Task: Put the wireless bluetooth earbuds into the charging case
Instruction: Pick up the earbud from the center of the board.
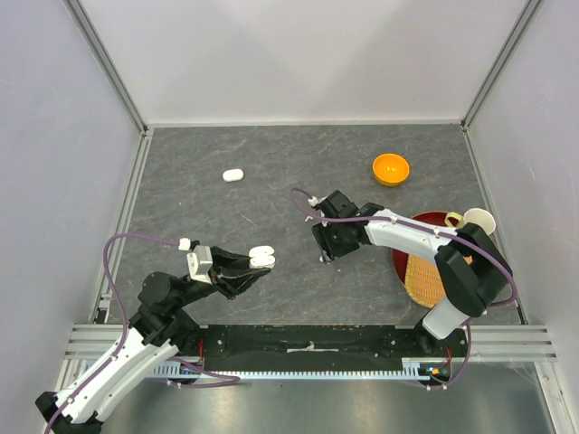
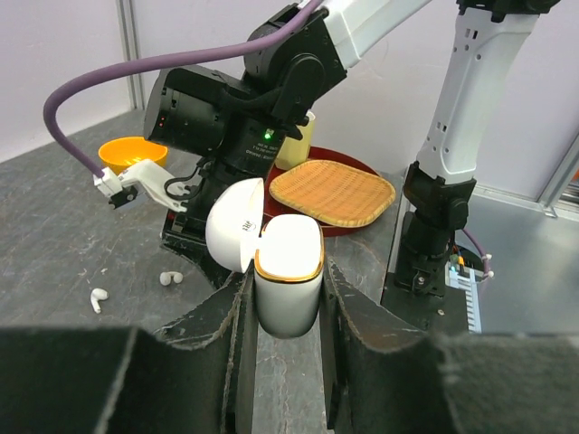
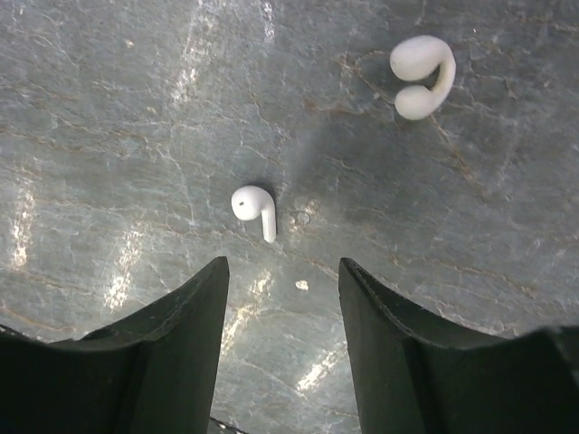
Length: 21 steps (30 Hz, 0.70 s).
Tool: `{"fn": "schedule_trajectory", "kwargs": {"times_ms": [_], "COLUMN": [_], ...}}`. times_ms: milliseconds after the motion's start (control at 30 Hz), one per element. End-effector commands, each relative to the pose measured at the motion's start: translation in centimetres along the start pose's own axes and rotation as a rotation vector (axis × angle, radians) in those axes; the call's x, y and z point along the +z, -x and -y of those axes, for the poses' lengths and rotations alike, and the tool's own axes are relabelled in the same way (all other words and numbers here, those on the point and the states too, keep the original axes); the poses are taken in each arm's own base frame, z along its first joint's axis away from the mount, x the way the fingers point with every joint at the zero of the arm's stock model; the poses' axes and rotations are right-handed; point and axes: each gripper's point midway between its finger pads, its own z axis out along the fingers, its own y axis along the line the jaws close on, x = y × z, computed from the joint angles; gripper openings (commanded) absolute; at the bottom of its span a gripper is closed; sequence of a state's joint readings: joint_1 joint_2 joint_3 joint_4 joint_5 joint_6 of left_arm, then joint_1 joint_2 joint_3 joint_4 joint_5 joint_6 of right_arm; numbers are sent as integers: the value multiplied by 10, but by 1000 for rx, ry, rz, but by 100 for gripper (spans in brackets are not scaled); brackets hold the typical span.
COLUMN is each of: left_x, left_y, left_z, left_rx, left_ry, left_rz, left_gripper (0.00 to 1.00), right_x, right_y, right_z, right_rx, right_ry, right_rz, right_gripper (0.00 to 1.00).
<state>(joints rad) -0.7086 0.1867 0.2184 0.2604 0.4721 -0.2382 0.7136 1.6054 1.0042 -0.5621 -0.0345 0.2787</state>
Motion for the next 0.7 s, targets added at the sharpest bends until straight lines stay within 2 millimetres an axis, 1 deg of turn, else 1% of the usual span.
{"fn": "schedule_trajectory", "kwargs": {"times_ms": [0,200,367,467,533,667], "left_x": [1,1,1,1,0,0], "left_y": [8,6,7,7,7,8], "left_z": [-1,-2,-1,-1,-1,-1], "left_rx": [7,8,8,8,8,8], "left_ry": [11,13,10,12,11,13], "left_rz": [11,1,1,1,4,4], "left_gripper": [2,2,2,2,2,2], "right_x": [0,7,16,19,21,24], "right_y": [33,37,33,33,33,33], "right_z": [-8,-13,-14,-18,-15,-18], "right_rx": [-53,-79,-99,-113,-116,-126], "right_ry": [3,11,5,9,-11,-13], "right_rz": [90,94,73,72,74,75], "right_gripper": [58,57,57,56,56,53]}}
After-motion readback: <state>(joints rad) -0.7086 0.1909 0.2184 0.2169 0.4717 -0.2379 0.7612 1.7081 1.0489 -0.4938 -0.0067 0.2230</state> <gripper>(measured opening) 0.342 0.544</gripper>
